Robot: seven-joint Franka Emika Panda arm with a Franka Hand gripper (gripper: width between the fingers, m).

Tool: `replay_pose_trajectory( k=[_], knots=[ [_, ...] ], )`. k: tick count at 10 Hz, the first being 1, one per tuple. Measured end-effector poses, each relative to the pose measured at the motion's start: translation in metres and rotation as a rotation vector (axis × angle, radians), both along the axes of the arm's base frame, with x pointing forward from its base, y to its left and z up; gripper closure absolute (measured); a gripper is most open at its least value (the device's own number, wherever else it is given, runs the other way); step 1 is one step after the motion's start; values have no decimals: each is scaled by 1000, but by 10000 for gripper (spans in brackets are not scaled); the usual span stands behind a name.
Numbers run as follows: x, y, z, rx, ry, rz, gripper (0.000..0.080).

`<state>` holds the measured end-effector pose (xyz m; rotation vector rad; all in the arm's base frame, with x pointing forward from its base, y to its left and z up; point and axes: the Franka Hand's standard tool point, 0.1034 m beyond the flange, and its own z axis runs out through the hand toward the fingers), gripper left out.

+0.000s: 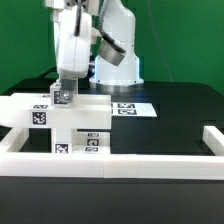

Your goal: Assemble chair

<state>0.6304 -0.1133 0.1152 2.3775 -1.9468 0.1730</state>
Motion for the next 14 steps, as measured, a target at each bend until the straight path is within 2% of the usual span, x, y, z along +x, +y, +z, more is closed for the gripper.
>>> replay_pose_trajectory(
  k=[1,3,14],
  knots=[
    [0,1,0,-4,8,71,183],
    [0,0,0,-14,33,288,156],
    [0,-3,1,-58,138,1149,150]
  ],
)
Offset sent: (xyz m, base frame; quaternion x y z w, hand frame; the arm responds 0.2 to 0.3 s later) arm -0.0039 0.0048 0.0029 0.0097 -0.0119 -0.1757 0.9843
